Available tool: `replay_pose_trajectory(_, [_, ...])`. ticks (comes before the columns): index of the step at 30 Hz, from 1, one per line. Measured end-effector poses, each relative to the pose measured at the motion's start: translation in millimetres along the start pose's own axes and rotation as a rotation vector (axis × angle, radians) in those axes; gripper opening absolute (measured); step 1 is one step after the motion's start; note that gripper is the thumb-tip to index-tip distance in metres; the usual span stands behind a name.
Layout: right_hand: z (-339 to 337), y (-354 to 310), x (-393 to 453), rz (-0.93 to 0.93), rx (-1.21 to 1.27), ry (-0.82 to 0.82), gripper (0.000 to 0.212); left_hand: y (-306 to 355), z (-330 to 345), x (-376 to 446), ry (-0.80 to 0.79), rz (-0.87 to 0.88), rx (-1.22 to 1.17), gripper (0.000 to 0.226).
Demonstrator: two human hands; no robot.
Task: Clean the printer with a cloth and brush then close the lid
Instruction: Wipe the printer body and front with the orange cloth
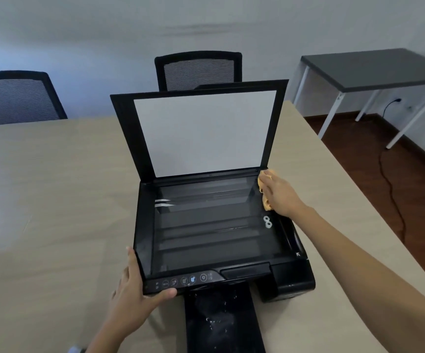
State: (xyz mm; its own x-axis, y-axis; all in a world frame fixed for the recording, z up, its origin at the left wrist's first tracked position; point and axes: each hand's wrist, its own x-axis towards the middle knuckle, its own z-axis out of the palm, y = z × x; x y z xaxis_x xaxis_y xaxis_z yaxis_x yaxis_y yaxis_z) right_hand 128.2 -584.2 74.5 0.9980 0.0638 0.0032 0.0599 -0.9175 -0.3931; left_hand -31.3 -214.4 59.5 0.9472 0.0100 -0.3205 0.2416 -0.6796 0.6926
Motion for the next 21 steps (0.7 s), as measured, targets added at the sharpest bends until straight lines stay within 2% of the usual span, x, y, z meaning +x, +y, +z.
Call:
replay_pose_trajectory(7, [15.8,21.7,-115.7,-0.002,-0.067,-0.001,0.040,0.1,-0.4,0.5,0.000,-0.004,0.000,0.136])
replay_pose_trajectory(10, [14.0,19.0,-91.3,0.002,-0.072,0.006,0.041,0.1,-1.1,0.8,-0.008,0.006,-0.011,0.134])
replay_pose_trajectory(16, [5.2,5.9,22.4,0.030,-0.175,-0.039,0.040,4.1,-3.0,-2.4,-0.028,0.011,-0.016,0.133])
replay_pose_trajectory(18, [0.6,3.2,29.2,0.031,-0.189,-0.053,0.039,4.3,-4.9,-3.4,-0.023,0.010,-0.009,0.134])
replay_pose_trajectory(21, [0.7,4.9,-8.0,0.013,-0.156,-0.010,0.038,4.2,-4.6,-3.0,-0.023,-0.012,-0.002,0.138])
